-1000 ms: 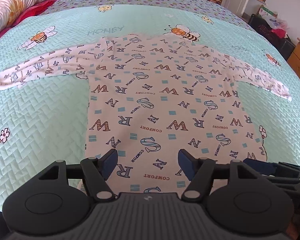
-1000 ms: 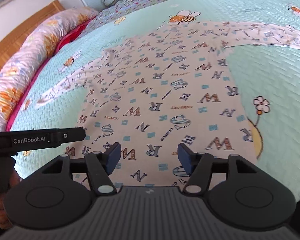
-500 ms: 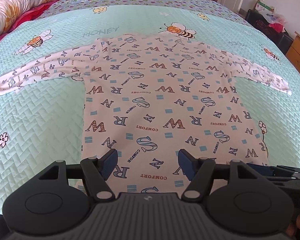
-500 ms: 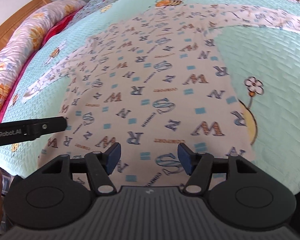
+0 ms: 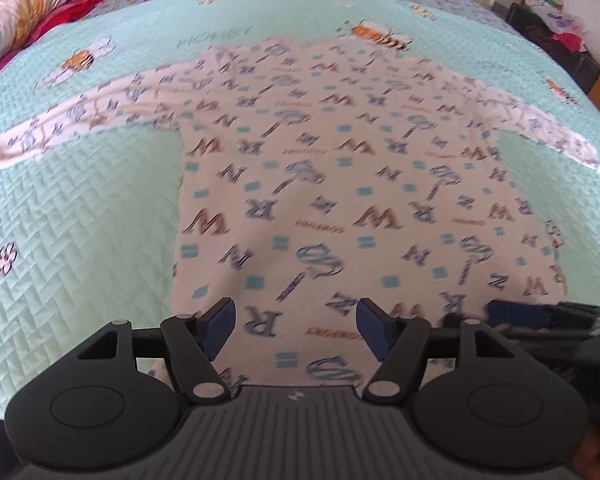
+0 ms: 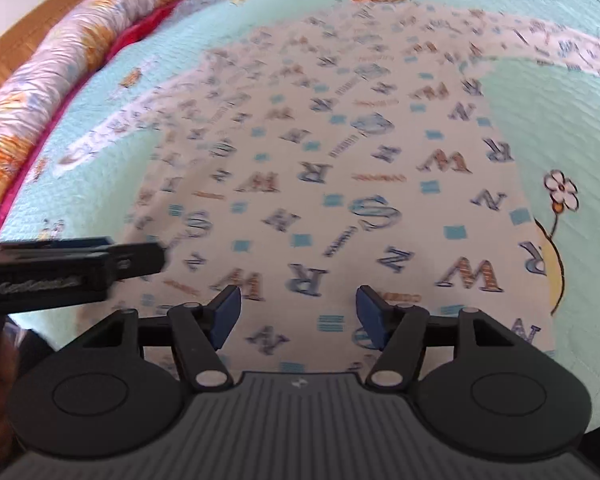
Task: Fold clothes
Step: 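Open both grippers and lift them above the pajama top, then move the right gripper to the sleeve cuff and pinch it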
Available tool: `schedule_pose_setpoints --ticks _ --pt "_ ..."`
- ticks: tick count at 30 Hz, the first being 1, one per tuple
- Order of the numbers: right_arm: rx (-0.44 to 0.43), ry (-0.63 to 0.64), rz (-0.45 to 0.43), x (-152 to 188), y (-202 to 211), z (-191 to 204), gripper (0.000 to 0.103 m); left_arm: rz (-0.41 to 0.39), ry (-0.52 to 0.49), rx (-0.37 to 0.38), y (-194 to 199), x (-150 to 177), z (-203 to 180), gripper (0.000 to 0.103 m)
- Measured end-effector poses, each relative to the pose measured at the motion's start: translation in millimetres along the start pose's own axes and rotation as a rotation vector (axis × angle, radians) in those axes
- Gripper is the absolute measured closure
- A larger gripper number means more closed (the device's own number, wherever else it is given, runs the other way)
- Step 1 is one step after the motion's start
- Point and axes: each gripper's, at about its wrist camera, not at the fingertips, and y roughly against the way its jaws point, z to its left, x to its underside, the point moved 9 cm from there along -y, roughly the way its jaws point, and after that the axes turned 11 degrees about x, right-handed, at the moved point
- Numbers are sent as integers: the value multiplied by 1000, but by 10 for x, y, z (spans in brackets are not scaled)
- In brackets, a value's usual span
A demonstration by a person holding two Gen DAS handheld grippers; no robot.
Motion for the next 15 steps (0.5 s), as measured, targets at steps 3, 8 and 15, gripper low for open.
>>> schedule_pose_setpoints --ticks 3,8,15 --pt "-43 -93 -12 -18 58 -246 38 30 38 -17 -56 148 188 34" --pt "-8 -179 -25 36 186 -617 38 40 76 -18 -38 271 328 34" --pt "18 -141 -61 -4 303 -450 38 -7 41 -8 55 109 186 34"
